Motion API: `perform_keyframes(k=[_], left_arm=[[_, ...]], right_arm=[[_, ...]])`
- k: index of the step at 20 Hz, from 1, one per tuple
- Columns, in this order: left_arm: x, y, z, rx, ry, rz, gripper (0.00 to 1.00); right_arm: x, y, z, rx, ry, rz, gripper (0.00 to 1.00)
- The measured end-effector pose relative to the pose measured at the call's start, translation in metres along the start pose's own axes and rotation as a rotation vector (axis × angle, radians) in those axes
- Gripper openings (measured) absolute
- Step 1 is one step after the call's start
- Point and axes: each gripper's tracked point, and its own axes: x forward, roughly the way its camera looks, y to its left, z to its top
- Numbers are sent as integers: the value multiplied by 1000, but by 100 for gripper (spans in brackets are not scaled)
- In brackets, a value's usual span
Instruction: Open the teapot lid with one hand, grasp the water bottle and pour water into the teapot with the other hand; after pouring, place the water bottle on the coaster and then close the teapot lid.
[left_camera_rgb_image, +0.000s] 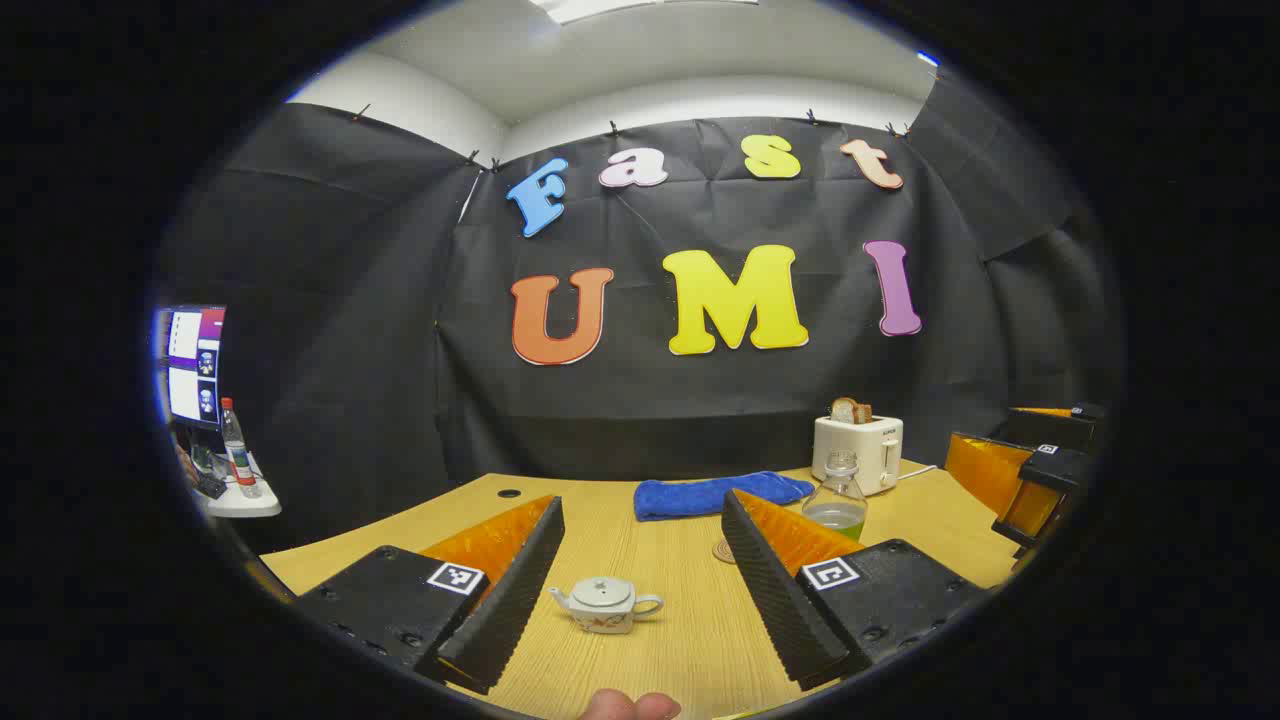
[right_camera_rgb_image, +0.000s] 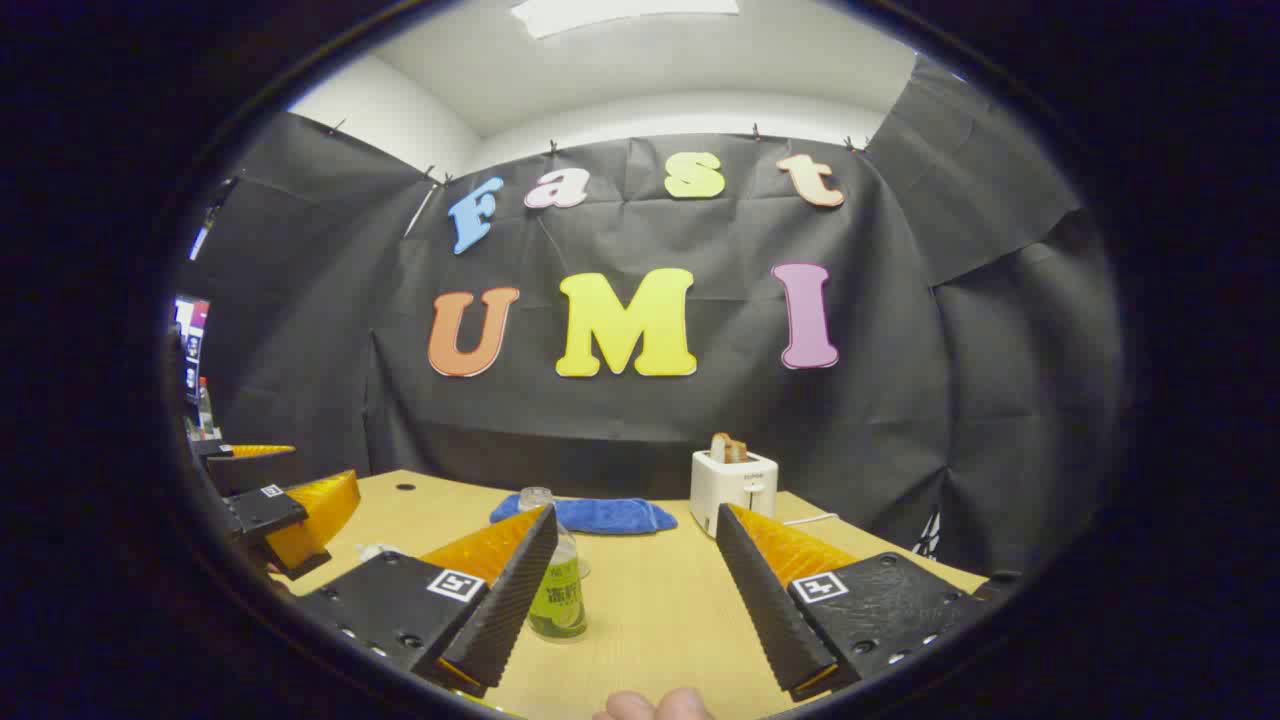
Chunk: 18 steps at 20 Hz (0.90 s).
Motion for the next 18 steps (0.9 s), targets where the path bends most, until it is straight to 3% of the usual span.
perform_keyframes(k=[18], left_arm=[[1, 0, -6, -1, 22, -12, 99]], right_arm=[[3, 2, -9, -1, 30, -13, 95]])
